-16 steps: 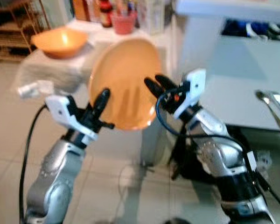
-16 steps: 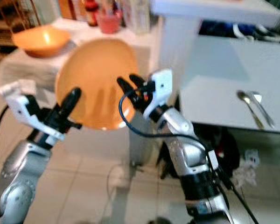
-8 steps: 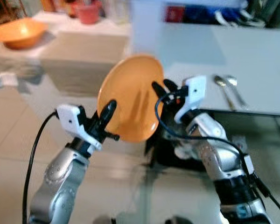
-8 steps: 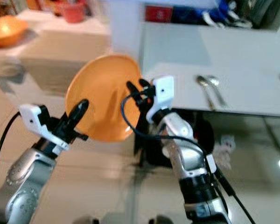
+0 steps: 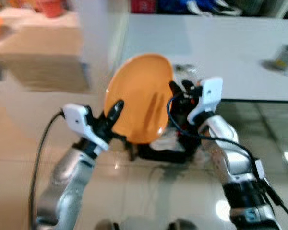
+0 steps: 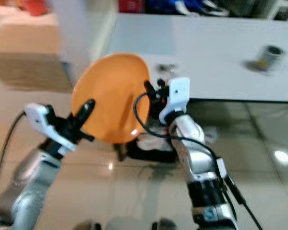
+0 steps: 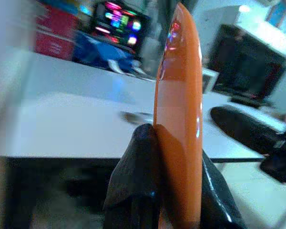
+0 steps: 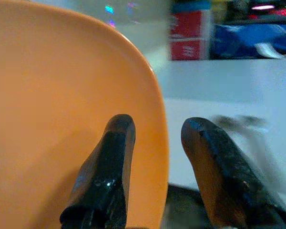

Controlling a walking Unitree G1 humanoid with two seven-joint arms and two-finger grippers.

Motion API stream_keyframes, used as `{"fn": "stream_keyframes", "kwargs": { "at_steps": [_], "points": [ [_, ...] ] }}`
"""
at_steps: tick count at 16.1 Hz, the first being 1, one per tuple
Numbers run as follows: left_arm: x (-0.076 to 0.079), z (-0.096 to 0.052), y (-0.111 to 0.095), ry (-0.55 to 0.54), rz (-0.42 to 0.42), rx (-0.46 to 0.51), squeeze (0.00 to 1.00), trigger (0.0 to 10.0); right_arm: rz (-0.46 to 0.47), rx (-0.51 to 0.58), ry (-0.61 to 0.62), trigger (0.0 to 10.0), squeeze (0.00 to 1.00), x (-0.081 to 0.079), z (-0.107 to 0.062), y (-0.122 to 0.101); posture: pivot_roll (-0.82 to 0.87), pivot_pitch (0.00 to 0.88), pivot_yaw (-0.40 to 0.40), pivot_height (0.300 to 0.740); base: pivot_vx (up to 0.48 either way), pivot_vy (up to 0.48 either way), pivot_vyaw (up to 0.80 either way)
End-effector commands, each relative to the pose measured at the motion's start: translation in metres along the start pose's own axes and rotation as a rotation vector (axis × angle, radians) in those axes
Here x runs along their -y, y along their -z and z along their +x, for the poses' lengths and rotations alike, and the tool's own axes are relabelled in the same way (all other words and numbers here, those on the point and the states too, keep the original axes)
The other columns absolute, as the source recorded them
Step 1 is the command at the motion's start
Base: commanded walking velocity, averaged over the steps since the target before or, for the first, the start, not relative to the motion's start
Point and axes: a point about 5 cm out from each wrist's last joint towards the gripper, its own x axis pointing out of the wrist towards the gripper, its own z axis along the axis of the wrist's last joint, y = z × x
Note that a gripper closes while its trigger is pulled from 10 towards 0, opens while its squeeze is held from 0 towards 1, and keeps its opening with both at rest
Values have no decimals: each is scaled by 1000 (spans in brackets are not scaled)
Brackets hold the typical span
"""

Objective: Setting the table

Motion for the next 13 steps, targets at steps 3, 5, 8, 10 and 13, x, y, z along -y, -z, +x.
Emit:
{"fn": "stream_keyframes", "kwargs": {
  "at_steps": [3,5,8,10,13],
  "points": [
    [7,6,-9,52,19,42,0,10000,-28,22,28,10000,0,1,3,-5,-109,117,17,740,0,-467,0],
    [7,9,-6,49,26,31,0,10000,-50,11,52,10000,0,3,4,-3,-111,114,16,740,0,-465,0],
    [8,10,-5,49,29,29,0,10000,-62,-3,72,10000,0,4,4,0,-111,111,14,740,0,-460,0],
    [7,11,-7,25,36,32,0,10000,-74,-16,94,10000,0,5,3,3,-109,113,14,740,0,-420,0],
    [-2,10,-15,-51,58,61,0,10000,-123,-100,157,10000,0,11,2,13,-107,119,11,740,85,0,-267]
  ]
}}
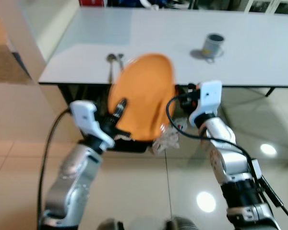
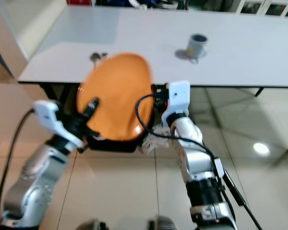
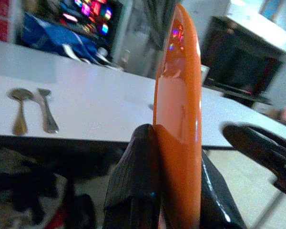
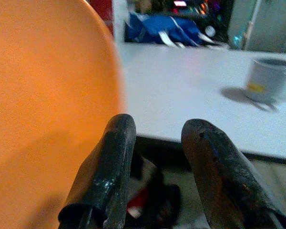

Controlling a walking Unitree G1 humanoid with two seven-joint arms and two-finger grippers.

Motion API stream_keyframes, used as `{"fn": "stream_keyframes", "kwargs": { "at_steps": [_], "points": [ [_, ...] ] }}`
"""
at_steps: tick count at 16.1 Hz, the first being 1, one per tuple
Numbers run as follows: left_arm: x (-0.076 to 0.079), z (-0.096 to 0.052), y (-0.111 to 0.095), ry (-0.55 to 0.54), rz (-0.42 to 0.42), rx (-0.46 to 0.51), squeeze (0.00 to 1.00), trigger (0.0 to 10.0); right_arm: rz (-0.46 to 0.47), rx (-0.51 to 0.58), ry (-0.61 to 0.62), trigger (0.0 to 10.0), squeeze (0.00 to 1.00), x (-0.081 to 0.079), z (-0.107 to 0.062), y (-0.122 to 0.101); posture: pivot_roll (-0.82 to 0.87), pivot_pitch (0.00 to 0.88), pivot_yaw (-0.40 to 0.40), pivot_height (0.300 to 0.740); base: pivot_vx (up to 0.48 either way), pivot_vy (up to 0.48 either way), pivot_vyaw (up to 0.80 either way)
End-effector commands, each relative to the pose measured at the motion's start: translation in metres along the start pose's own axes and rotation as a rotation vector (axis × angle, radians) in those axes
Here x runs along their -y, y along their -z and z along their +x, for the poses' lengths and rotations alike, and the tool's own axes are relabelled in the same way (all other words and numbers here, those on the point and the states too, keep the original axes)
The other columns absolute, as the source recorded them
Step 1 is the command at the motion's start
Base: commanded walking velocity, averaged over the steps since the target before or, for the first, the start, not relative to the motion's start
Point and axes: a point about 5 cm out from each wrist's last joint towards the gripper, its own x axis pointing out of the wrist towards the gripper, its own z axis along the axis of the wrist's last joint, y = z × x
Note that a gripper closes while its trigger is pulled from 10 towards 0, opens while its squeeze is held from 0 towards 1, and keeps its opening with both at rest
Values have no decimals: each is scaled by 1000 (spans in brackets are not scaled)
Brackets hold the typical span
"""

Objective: Setting the table

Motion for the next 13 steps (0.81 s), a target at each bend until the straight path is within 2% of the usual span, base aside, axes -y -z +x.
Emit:
{"fn": "stream_keyframes", "kwargs": {
  "at_steps": [1,3,4,5,6,8,11,12,13],
  "points": [
    [6,4,-12,21,14,54,0,10000,-12,-47,42,10000,0,9,-2,7,-105,122,10,740,480,0,-800],
    [9,8,-22,40,11,89,0,10000,-45,-28,46,10000,0,9,-1,3,-110,124,13,740,480,0,-788],
    [11,10,-26,47,7,102,0,10000,9,-24,24,10000,0,6,-1,1,-111,126,12,740,480,0,0],
    [14,12,-31,62,5,118,0,10000,19,-17,10,10000,0,4,-1,0,-113,128,15,740,480,0,-800],
    [17,14,-36,74,-2,134,0,10000,-15,-21,19,10000,0,4,-1,0,-115,129,16,740,480,0,0],
    [20,18,-43,91,-5,155,0,10000,-2,-31,2,10000,0,0,-1,0,-113,129,17,740,480,0,0],
    [20,24,-58,94,-14,203,0,10000,8,22,-59,10000,0,-6,-3,-7,-115,132,22,740,480,0,0],
    [18,25,-65,81,-46,234,0,10000,-39,49,-109,10000,0,-8,-6,-11,-116,133,22,740,480,0,800],
    [17,24,-69,71,-71,256,0,10000,-46,44,-154,10000,0,-11,-8,-11,-119,136,25,740,480,0,800]
  ]
}}
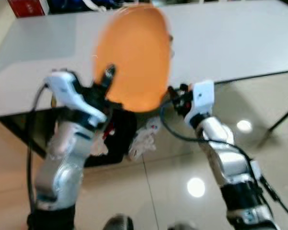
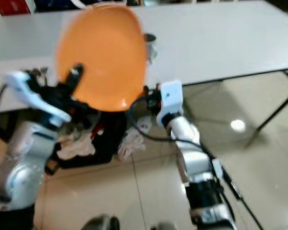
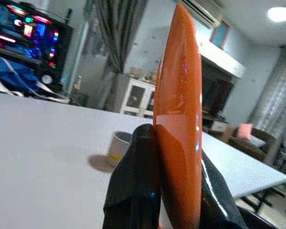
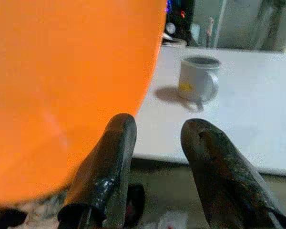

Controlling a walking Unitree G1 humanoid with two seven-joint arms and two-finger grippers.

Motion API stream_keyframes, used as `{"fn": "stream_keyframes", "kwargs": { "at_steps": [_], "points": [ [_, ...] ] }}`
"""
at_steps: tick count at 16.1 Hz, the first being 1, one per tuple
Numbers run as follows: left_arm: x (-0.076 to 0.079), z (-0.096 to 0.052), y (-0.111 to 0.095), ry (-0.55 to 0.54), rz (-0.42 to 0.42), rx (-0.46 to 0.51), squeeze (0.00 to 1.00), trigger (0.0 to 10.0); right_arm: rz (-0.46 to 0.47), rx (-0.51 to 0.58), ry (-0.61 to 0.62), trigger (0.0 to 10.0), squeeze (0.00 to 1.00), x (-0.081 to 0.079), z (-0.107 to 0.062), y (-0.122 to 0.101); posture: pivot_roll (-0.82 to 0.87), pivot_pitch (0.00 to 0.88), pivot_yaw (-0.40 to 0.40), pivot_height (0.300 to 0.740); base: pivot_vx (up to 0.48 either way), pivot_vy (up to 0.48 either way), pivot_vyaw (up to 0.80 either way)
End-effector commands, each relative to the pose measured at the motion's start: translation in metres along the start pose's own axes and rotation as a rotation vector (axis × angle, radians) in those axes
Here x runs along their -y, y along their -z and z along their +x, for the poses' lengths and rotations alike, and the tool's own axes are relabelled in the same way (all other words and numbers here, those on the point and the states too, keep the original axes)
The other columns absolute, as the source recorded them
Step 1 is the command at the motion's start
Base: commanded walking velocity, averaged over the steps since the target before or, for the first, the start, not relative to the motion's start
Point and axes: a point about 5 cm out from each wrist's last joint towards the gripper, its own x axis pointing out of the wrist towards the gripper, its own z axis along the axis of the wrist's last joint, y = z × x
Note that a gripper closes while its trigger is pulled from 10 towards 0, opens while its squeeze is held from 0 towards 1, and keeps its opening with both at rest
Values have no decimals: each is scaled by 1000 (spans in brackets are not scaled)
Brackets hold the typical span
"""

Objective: Setting the table

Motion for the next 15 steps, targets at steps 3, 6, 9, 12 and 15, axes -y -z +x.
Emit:
{"fn": "stream_keyframes", "kwargs": {
  "at_steps": [3,6,9,12,15],
  "points": [
    [9,4,-15,34,-82,79,0,10000,-33,19,-81,10000,0,-1,-6,-2,-118,139,24,740,480,0,800],
    [13,7,-8,72,-101,35,0,10000,-43,-36,25,10000,0,10,-4,4,-118,142,26,740,480,0,0],
    [11,10,6,70,-175,-23,0,10000,-48,-71,51,10000,0,16,-8,9,-122,153,34,740,461,0,0],
    [0,13,38,-7,-278,-179,0,10000,-68,-89,62,10000,0,17,-13,11,-127,190,37,740,87,0,0],
    [-16,28,33,-108,-448,-127,0,10000,-72,-106,77,10000,0,18,-33,9,-135,279,40,740,0,0,0]
  ]
}}
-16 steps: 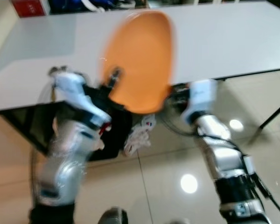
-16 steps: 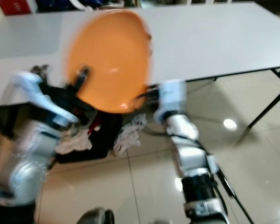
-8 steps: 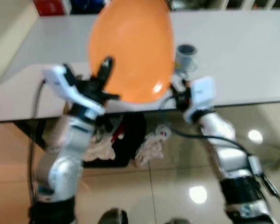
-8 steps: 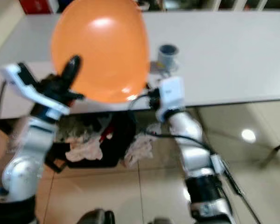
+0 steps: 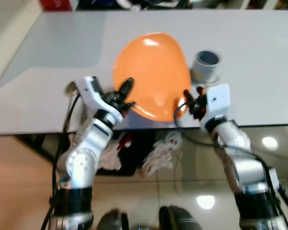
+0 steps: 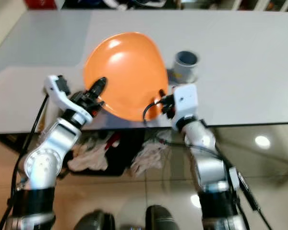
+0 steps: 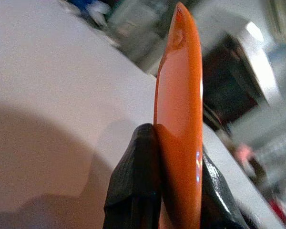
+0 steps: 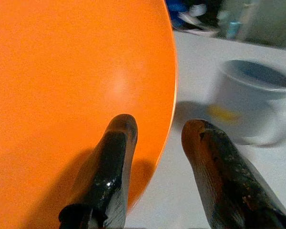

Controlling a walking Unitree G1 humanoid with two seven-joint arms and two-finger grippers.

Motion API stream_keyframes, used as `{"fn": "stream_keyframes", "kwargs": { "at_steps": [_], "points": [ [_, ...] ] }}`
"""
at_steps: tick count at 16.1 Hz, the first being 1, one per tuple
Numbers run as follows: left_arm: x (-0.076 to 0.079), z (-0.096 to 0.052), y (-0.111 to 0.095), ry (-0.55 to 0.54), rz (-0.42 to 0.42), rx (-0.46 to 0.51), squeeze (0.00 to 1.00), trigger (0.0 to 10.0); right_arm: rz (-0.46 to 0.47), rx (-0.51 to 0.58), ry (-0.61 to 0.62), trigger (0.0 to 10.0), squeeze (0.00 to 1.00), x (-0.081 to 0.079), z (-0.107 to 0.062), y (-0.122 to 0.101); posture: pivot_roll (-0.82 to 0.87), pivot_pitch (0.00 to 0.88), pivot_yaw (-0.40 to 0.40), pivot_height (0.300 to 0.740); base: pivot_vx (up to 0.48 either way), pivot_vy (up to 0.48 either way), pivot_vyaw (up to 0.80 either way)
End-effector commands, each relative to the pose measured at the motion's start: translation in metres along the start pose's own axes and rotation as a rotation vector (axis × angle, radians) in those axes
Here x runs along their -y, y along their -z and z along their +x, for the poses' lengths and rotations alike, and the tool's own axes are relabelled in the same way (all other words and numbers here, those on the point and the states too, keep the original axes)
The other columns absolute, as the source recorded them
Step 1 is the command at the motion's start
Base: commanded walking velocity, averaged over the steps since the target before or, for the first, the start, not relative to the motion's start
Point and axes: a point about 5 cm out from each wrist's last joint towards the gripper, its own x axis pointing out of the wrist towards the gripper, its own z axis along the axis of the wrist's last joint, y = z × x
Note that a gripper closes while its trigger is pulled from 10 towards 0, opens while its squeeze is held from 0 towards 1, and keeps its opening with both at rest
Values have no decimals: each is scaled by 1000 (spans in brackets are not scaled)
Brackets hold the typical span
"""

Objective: Setting the table

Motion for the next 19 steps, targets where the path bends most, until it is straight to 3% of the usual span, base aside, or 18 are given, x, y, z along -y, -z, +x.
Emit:
{"fn": "stream_keyframes", "kwargs": {
  "at_steps": [1,4,7,8,12,14,16,17,18,19],
  "points": [
    [6,4,-28,4,-72,126,0,10000,-2,-32,7,10000,0,2,-10,2,-138,310,40,740,0,0,0],
    [-5,13,-35,-68,-153,152,0,10000,-35,-67,51,10000,0,10,-23,4,-153,353,42,740,0,0,0],
    [-9,32,-10,-71,-266,28,0,10000,-70,-80,103,10000,0,24,-37,-6,-185,397,44,740,0,0,0],
    [-8,42,-5,-62,-348,-1,0,10000,-78,-76,117,10000,0,27,-39,-10,-187,400,43,740,0,0,0],
    [-5,68,-2,-28,-423,-50,0,10000,-53,-27,117,10000,0,24,-42,-25,-204,418,50,740,0,0,0],
    [2,78,4,-1,-400,-98,0,10000,-57,-28,124,10000,0,25,-42,-28,-213,415,51,740,0,0,0],
    [2,86,11,-40,-396,-122,0,10000,-60,-36,131,10000,0,26,-42,-29,-217,411,53,740,0,0,0],
    [1,88,13,-56,-384,-135,863,10000,-60,-35,134,10000,0,26,-41,-30,-217,410,54,740,0,0,0],
    [3,91,16,-56,-380,-151,1000,10000,-59,-34,138,10000,0,26,-41,-31,-218,405,55,740,0,0,0],
    [7,93,16,-35,-398,-150,1000,10000,-59,-33,140,10000,0,26,-40,-32,-215,404,56,740,0,0,0]
  ]
}}
